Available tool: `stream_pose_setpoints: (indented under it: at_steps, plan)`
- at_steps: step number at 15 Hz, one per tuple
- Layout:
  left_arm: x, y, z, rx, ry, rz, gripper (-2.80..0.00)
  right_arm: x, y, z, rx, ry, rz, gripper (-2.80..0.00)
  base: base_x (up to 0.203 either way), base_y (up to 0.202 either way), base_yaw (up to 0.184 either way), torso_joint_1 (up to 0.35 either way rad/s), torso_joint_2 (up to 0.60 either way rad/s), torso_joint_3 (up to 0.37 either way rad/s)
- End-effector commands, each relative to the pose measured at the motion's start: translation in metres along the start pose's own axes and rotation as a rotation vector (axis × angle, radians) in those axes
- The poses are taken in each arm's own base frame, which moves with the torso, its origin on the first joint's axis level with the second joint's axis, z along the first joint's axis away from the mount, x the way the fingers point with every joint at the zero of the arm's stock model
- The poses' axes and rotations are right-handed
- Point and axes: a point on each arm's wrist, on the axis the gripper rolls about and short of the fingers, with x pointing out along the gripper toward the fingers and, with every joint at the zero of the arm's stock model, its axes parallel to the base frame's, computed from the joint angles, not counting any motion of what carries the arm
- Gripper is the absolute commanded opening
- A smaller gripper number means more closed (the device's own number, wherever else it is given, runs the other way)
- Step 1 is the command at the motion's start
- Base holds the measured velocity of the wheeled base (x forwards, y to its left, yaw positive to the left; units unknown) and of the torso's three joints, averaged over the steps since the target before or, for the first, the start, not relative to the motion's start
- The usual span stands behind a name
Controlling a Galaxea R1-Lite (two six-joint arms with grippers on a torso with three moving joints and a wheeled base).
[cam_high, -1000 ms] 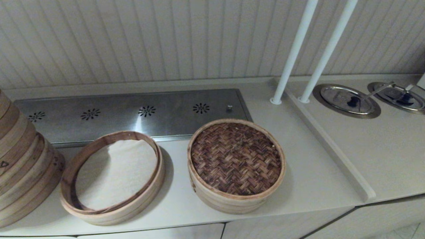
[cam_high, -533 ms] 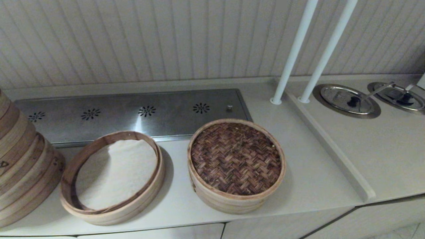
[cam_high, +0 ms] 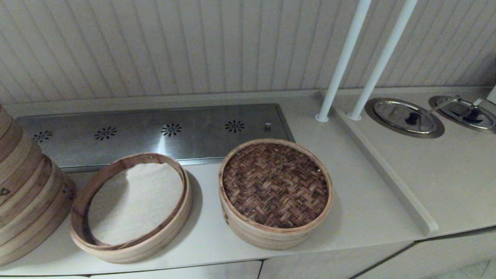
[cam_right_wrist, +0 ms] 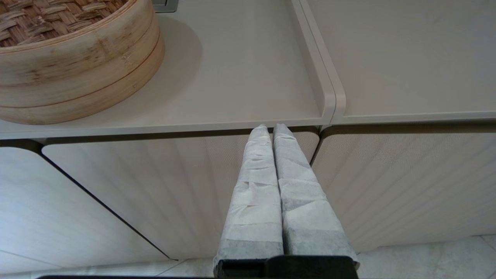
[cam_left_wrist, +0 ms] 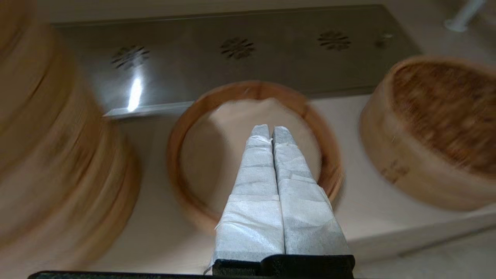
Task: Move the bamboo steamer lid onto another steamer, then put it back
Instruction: Pick up the steamer
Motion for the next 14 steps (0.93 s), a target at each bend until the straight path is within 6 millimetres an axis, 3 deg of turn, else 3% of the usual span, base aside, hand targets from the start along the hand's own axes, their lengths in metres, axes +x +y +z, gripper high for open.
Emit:
stream_pose_setpoints:
  at_steps: [1,3,6,11,14]
  plan:
    - [0.053,-0.003,0.023,-0.006,0.125,-0.074,-2.8,0.0,0.0,0.0,0.0,0.002,0.0,-2.8,0.0,0.0,0.0,0.0,0.0,0.0]
    - [0.073,-0.027,0.037,-0.004,0.186,-0.209,-2.8,0.0,0.0,0.0,0.0,0.002,0.0,-2.8,0.0,0.0,0.0,0.0,0.0,0.0]
    - [0.111,-0.088,0.033,0.054,0.284,-0.289,-2.8,0.0,0.0,0.0,0.0,0.002,0.0,-2.8,0.0,0.0,0.0,0.0,0.0,0.0]
    - [0.183,-0.183,-0.007,0.107,0.323,-0.357,-2.8,0.0,0.0,0.0,0.0,0.002,0.0,-2.8,0.0,0.0,0.0,0.0,0.0,0.0]
    - [0.202,-0.234,-0.037,0.151,0.336,-0.425,-2.8,0.0,0.0,0.0,0.0,0.002,0.0,-2.8,0.0,0.0,0.0,0.0,0.0,0.0]
